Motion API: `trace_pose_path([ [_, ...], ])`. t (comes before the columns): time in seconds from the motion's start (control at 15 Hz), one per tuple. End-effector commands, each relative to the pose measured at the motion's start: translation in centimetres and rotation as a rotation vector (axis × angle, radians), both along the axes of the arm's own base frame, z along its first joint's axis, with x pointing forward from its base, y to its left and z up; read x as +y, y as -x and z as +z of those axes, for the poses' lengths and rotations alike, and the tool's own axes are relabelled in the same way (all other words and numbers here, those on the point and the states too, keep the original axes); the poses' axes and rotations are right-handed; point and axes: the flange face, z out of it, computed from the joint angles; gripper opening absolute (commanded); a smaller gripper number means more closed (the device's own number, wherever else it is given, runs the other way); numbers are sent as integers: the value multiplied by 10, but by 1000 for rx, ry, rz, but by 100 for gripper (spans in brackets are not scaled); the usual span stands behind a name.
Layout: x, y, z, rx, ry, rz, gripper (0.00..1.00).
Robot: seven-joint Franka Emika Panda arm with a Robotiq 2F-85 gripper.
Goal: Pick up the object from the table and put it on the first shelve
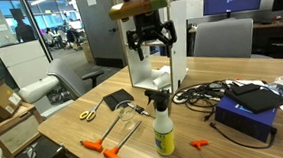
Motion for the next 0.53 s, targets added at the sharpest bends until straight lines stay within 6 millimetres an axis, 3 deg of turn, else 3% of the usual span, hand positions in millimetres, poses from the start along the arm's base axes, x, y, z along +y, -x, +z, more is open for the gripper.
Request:
trace_pose_path([
  [0.0,1,-45,-28,28,-29,-49,100],
  [0.47,12,-92,-104,95,-67,-63,100],
])
